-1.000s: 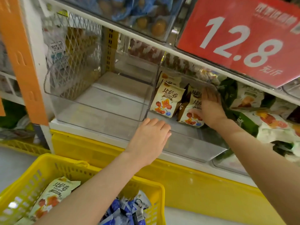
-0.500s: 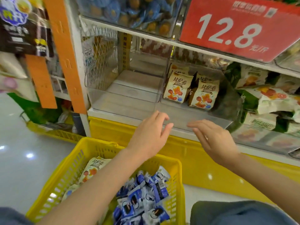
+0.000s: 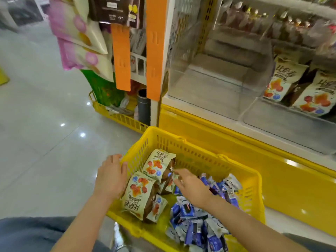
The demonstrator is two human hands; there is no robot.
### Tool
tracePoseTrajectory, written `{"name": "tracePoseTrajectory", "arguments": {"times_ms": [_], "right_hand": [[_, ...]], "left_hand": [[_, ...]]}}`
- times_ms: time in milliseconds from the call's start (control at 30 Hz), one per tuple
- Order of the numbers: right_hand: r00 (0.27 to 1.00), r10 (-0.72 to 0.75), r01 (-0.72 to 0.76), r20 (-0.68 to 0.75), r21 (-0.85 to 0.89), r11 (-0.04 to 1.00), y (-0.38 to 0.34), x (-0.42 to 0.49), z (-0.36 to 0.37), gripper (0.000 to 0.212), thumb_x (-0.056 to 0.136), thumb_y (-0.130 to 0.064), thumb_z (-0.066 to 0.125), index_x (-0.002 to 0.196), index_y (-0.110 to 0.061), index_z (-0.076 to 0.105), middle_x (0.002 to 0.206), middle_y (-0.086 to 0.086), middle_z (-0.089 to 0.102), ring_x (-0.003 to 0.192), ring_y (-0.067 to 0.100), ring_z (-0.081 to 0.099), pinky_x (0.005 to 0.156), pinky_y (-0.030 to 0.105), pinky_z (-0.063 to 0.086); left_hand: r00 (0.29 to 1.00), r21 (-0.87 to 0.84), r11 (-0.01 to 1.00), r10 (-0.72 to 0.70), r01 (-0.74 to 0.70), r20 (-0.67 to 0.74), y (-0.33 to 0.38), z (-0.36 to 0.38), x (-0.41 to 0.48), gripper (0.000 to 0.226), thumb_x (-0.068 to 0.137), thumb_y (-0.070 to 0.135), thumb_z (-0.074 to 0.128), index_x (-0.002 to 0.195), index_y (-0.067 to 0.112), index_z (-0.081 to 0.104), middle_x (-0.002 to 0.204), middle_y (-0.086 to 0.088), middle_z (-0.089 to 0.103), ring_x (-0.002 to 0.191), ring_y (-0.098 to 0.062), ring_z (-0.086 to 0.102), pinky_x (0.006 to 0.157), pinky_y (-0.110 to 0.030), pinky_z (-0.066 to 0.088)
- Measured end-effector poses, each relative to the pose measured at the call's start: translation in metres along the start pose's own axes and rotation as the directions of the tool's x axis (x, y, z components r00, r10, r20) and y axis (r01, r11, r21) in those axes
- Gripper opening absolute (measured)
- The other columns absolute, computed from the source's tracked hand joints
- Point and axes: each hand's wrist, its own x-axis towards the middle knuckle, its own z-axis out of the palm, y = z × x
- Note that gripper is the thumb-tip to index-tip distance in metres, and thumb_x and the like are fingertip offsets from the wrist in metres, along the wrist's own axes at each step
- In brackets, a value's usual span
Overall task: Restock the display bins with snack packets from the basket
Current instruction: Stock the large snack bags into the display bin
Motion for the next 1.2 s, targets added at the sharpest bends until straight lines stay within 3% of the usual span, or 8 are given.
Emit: {"name": "tracePoseTrajectory", "arguments": {"times_ms": [133,233,400,600,733,867,1000,1200], "right_hand": [[0.942,0.267,-0.323,0.202,0.342,0.882,-0.011,0.020,0.057,0.054,0.098,-0.032,0.046,0.141,-0.003,0.032,0.145,0.014,0.039,0.129,0.025,0.043,0.103,0.029,0.037],[0.866,0.370,-0.498,0.336,0.511,0.701,-0.015,0.028,0.090,0.066,0.094,-0.036,0.053,0.144,-0.004,0.024,0.150,0.010,0.033,0.135,0.025,0.037,0.108,0.032,0.034],[0.840,0.373,-0.542,0.394,0.641,0.544,-0.023,0.039,0.120,0.054,0.089,-0.033,0.061,0.135,-0.010,0.045,0.135,0.006,0.054,0.120,0.022,0.053,0.103,0.037,0.044],[0.814,0.552,-0.484,0.182,0.738,0.471,-0.052,0.048,0.143,0.068,0.073,-0.019,0.079,0.129,-0.006,0.043,0.120,0.005,0.061,0.107,0.018,0.058,0.097,0.031,0.046],[0.838,0.537,-0.426,0.096,0.730,0.535,-0.063,0.039,0.135,0.066,0.075,-0.023,0.078,0.127,-0.012,0.040,0.111,-0.002,0.060,0.104,0.015,0.057,0.091,0.026,0.045],[0.925,0.374,-0.341,0.073,0.598,0.726,-0.053,0.022,0.088,0.048,0.082,-0.028,0.071,0.121,-0.017,0.046,0.105,0.011,0.062,0.105,0.026,0.060,0.068,0.015,0.046],[0.987,0.115,-0.141,0.114,0.259,0.956,-0.039,0.007,0.025,0.065,0.078,-0.038,0.072,0.131,-0.023,0.037,0.105,-0.006,0.052,0.092,0.014,0.057,0.070,0.013,0.045],[0.969,-0.130,0.086,0.211,0.206,0.975,-0.040,-0.006,-0.038,0.048,0.070,-0.040,0.078,0.111,-0.038,0.051,0.102,-0.020,0.060,0.089,-0.009,0.059,0.073,0.007,0.047]], "left_hand": [[0.970,-0.090,0.990,-0.089,0.112,0.227,-0.034,0.024,0.005,0.034,0.100,0.035,0.026,0.105,0.008,0.045,0.105,-0.020,0.061,0.100,-0.036,0.057,0.079,-0.039,0.041],[0.984,-0.144,0.987,-0.046,0.072,0.171,-0.044,0.036,0.003,0.027,0.099,0.037,0.025,0.090,0.014,0.035,0.085,-0.013,0.060,0.086,-0.035,0.059,0.067,-0.036,0.038],[0.998,-0.137,0.990,-0.007,0.016,0.063,-0.047,0.046,0.002,0.025,0.099,0.038,0.024,0.090,0.017,0.031,0.072,-0.003,0.049,0.077,-0.034,0.058,0.061,-0.035,0.036],[1.000,-0.121,0.993,0.012,-0.011,0.007,-0.048,0.049,0.001,0.026,0.099,0.039,0.022,0.088,0.017,0.031,0.065,0.003,0.042,0.062,-0.025,0.048,0.056,-0.033,0.034],[0.999,-0.107,0.994,-0.004,0.008,0.034,-0.045,0.046,-0.001,0.026,0.099,0.038,0.022,0.089,0.017,0.033,0.069,0.000,0.048,0.071,-0.030,0.057,0.058,-0.033,0.035],[0.986,-0.194,0.970,-0.127,0.146,0.105,-0.036,0.032,-0.002,0.026,0.098,0.025,0.038,0.113,0.005,0.045,0.113,-0.018,0.052,0.103,-0.035,0.052,0.081,-0.041,0.040],[0.985,-0.325,0.932,0.126,-0.158,-0.116,-0.010,0.012,-0.014,0.045,0.089,0.021,0.057,0.130,0.010,0.042,0.127,-0.008,0.044,0.117,-0.022,0.040,0.099,-0.033,0.031],[0.784,-0.644,0.762,0.439,-0.066,0.439,0.027,0.003,-0.035,0.056,0.072,0.037,0.077,0.117,0.040,0.045,0.120,0.015,0.052,0.109,0.001,0.051,0.092,-0.018,0.044]]}}
